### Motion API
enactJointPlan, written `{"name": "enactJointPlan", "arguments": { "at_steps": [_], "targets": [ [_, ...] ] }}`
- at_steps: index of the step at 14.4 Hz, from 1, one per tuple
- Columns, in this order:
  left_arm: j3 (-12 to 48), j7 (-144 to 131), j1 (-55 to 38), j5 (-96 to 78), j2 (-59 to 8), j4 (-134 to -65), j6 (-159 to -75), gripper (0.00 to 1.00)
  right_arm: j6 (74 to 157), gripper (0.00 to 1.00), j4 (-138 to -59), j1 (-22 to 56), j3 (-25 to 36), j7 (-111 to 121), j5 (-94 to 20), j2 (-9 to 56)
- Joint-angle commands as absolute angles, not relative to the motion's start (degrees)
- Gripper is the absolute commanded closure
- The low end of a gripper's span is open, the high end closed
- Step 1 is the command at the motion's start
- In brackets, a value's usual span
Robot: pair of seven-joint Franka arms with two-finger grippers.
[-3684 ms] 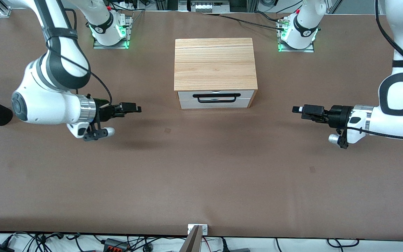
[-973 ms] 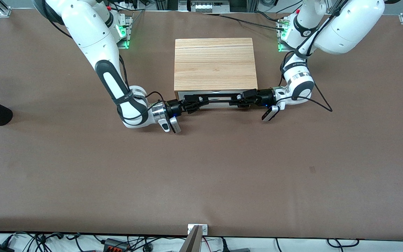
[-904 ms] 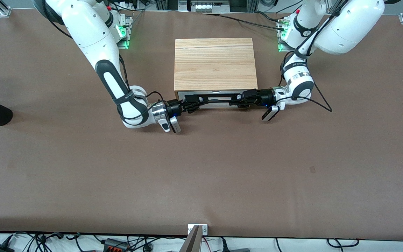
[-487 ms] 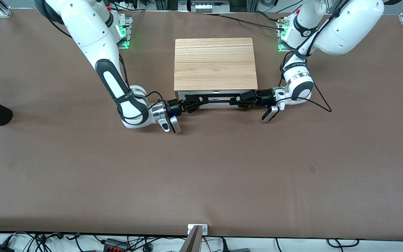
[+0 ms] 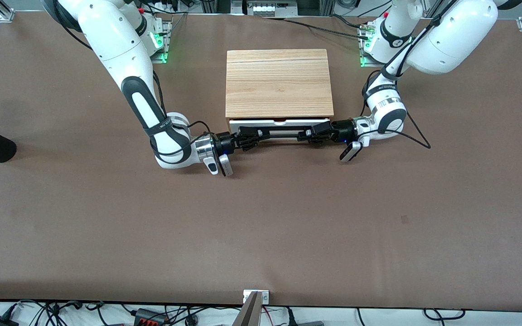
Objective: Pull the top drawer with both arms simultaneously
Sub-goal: 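Pull the handle outward with the right gripper while the left gripper pulls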
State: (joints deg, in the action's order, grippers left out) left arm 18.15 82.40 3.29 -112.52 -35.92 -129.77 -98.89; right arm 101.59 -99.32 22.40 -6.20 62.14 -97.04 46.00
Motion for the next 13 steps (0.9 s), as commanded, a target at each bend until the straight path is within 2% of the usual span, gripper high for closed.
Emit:
{"name": "enactJointPlan", "arguments": {
  "at_steps": [1,4,13],
  "targets": [
    [18.72,84.29,4.31,-113.56,-38.75,-125.26,-101.33,0.83,102.66,1.0,-95.2,21.53,-4.49,61.17,-95.02,48.07],
    [18.2,84.29,4.39,-113.2,-39.46,-123.75,-101.69,0.83,102.57,1.0,-91.16,21.45,-3.78,58.63,-94.92,49.65],
    [15.82,84.29,4.31,-111.63,-39.55,-117.52,-110.03,0.82,103.0,1.0,-79.46,21.18,-0.97,56.52,-94.83,55.9]
  ]
}}
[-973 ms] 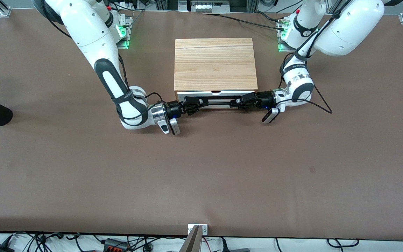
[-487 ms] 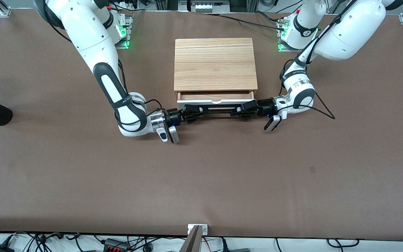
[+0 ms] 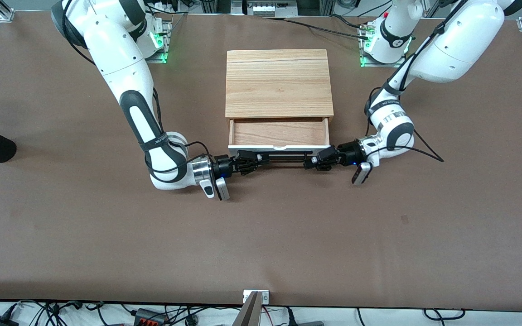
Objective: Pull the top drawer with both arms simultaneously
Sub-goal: 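Pull the handle outward with the right gripper while the left gripper pulls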
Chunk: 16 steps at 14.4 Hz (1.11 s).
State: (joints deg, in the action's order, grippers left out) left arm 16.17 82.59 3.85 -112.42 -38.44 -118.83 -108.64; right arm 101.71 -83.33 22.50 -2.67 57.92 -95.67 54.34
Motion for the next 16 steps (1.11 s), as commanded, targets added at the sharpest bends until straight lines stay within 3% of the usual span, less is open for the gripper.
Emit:
{"name": "enactJointPlan", "arguments": {
  "at_steps": [1,5,7,8,9,10,11,12,16],
  "targets": [
    [15.73,84.11,4.31,-111.27,-39.81,-116.73,-110.47,0.82,103.53,1.0,-79.02,21.18,-0.97,56.51,-94.92,55.99],
    [15.82,84.03,4.39,-111.01,-40.61,-116.37,-110.48,0.82,103.8,1.0,-78.75,21.44,-0.97,56.51,-94.14,55.9],
    [15.91,82.62,4.39,-111.01,-40.61,-116.37,-110.39,0.55,103.97,1.0,-78.75,21.8,-1.05,56.6,-94.22,55.9],
    [15.91,81.49,4.39,-111.01,-40.52,-116.37,-110.3,0.51,104.06,0.71,-78.66,21.8,-1.05,56.43,-94.31,55.9],
    [15.91,80.69,4.39,-111.01,-40.34,-116.37,-110.22,0.51,104.24,0.01,-78.66,21.88,-1.05,55.9,-94.48,55.81],
    [15.91,80.07,4.57,-111.01,-40.25,-116.28,-110.13,0.41,104.24,0.0,-78.66,21.8,-1.05,55.2,-94.31,55.64],
    [15.91,79.89,4.92,-111.01,-40.17,-116.28,-110.13,0.1,104.24,0.0,-78.75,21.8,-1.14,54.33,-94.22,55.46],
    [15.91,80.07,5.53,-111.01,-39.9,-116.19,-110.13,0.0,104.24,0.0,-78.66,21.8,-1.06,54.06,-94.22,55.46],
    [13.99,73.87,5.63,-104.29,-38.67,-111.3,-110.57,0.0,104.24,0.0,-77.53,21.8,-0.97,53.35,-93.96,55.28]
  ]
}}
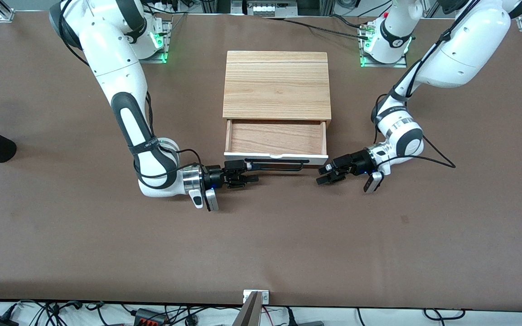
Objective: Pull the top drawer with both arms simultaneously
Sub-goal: 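Open both grippers and draw them away from the handle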
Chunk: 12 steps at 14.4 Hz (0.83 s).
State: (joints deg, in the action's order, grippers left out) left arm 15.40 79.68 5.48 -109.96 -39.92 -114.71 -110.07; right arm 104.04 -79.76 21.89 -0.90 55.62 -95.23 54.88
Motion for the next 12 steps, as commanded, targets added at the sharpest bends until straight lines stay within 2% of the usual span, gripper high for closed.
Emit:
{"name": "enactJointPlan", "arguments": {
  "at_steps": [1,5,7,9,12],
  "targets": [
    [12.32,69.39,5.63,-97.8,-38.58,-107.88,-110.57,0.0,104.24,0.0,-76.82,21.8,-0.88,52.48,-93.17,55.2],
    [11.34,46.72,8.43,-69.41,-36.57,-96.17,-108.91,0.0,104.15,0.0,-70.68,21.36,1.31,42.84,-82.12,53.54],
    [11.25,40.46,10.1,-56.23,-36.04,-90.47,-104.35,0.0,103.98,0.0,-68.83,21.36,2.54,37.38,-76.67,51.95],
    [11.34,34.92,12.38,-43.13,-34.99,-84.23,-98.91,0.0,103.62,0.0,-66.54,21.18,3.51,32.1,-71.13,51.59],
    [11.25,25.16,13.8,-28.78,-33.84,-73.77,-84.16,0.0,103.45,0.0,-66.45,21.01,4.3,27.61,-60.95,48.26]
  ]
}}
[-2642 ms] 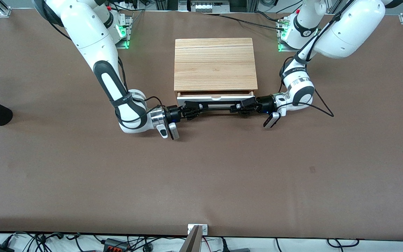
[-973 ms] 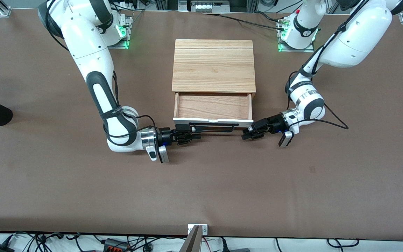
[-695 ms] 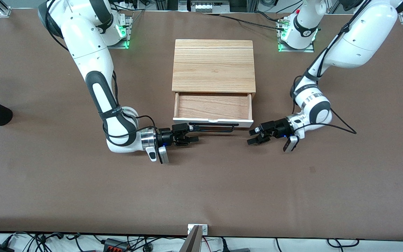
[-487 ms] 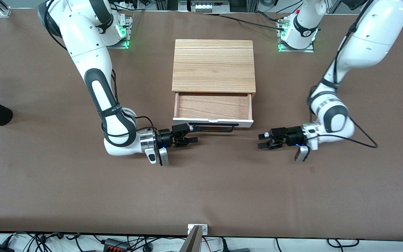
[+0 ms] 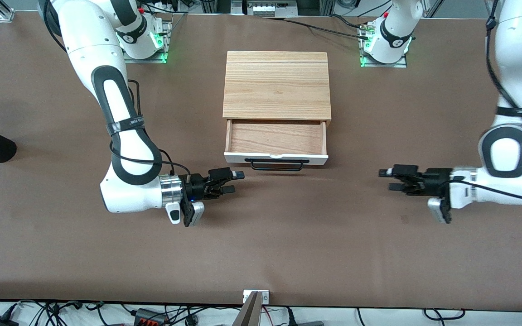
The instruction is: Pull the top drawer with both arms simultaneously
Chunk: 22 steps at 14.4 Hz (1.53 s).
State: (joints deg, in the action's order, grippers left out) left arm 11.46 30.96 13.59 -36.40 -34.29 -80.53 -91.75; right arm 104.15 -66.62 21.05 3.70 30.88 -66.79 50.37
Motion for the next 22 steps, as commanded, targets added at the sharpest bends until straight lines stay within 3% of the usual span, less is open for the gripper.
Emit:
{"name": "enactJointPlan", "arguments": {
  "at_steps": [1,4,6,9,13,17,20,22],
  "targets": [
    [11.34,23.66,13.8,-24.04,-33.05,-71.22,-80.89,0.0,103.36,0.0,-66.53,21.01,4.39,24.99,-56.99,46.69],
    [11.78,23.11,13.8,-7.16,-26.66,-66.02,-76.64,0.0,98.63,0.0,-66.62,21.01,5.71,17.42,-44.6,42.38],
    [10.91,22.76,14.76,-5.36,-23.57,-64.26,-76.38,0.0,93.98,0.0,-66.62,20.74,7.99,14.52,-38.79,39.91],
    [11.16,21.81,15.21,-1.79,-18.65,-64.51,-73.92,0.0,87.12,0.0,-66.62,20.92,10.89,11.17,-30.35,36.22],
    [14.23,7.17,14.06,2.11,-17.06,-66.18,-72.6,0.0,81.74,0.0,-66.53,20.83,15.1,3.19,-23.64,33.14],
    [16.43,-5.1,14.76,2.11,-8.9,-78.53,-76.7,0.0,78.23,0.0,-66.53,21.71,22.84,-5.44,-21.11,30.16],
    [16.44,-5.1,14.77,1.5,-1.69,-89.18,-83.39,0.0,78.05,0.0,-65.92,21.62,23.2,-4.66,-13.29,27.16],
    [16.44,-5.19,14.59,0.44,-0.62,-90.35,-84.02,0.0,78.92,0.0,-65.91,20.31,22.59,-4.75,-12.22,24.54]
  ]
}}
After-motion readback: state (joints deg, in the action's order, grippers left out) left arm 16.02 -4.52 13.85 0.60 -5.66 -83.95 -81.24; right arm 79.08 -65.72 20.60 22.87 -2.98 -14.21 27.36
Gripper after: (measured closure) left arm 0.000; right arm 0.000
